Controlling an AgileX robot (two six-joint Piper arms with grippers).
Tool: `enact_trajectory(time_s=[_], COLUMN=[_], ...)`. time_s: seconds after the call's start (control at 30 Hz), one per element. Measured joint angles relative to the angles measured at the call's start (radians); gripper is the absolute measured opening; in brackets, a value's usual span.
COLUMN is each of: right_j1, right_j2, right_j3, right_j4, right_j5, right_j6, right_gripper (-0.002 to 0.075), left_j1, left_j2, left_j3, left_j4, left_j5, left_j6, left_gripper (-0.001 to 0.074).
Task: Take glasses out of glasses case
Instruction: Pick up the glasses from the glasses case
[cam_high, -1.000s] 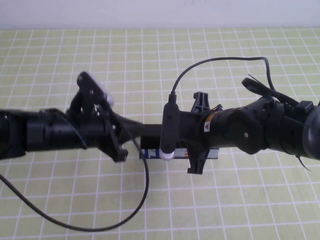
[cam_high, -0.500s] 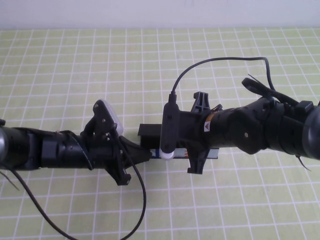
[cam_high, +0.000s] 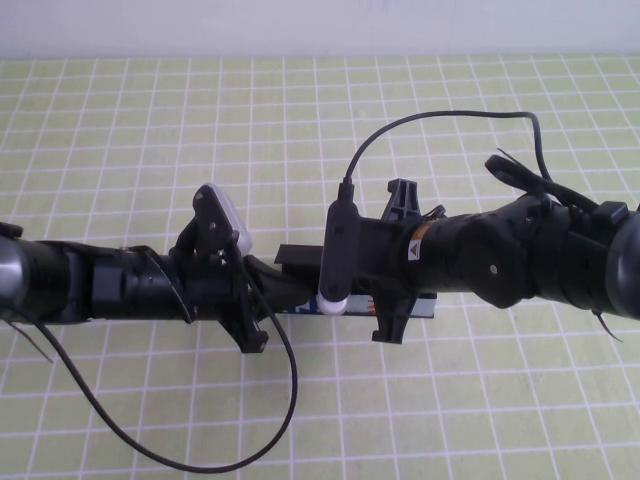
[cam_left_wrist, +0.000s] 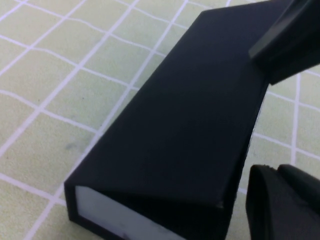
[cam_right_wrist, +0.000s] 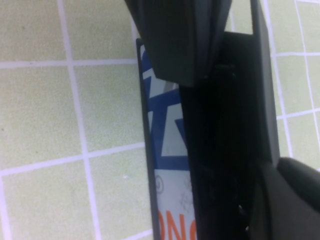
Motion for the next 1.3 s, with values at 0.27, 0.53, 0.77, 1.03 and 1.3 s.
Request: enact_trajectory(time_s=[0.27,0.53,0.77,1.03,1.3], right_j1=[0.0,-0.001,-0.003,-0.005,-0.005], right_j2=[0.0,0.0,0.0,0.0,-0.115], right_j3=[0.0,0.0,0.0,0.0,0.004], right_j4=[0.018,0.024,0.029,0.056,0.286], right_j5=[-0.006,-0.011,-0.014,-0.014,0.054], right_j6=[0.0,0.0,0.002,0.003,0.003], right_gripper=[-0.0004,-0.0004,-0.0005,-0.0001,0.0227], left_j1=[0.0,0.0,0.0,0.001,0.001], left_j2=[0.001,0.005,0.05,0.061,0.061], left_j3=[0.0,-0.05,-0.082,-0.09,-0.09], left_j4=[0.0,0.0,0.0,-0.015,-0.019], left_j5=[-0.044,-0.046,-0.047,-0.059,-0.067], left_j6=[0.081,0.108,0.104,0.099,0.095], left_gripper=[-0.0004,-0.0004,-0.0004,-0.0004,-0.0004])
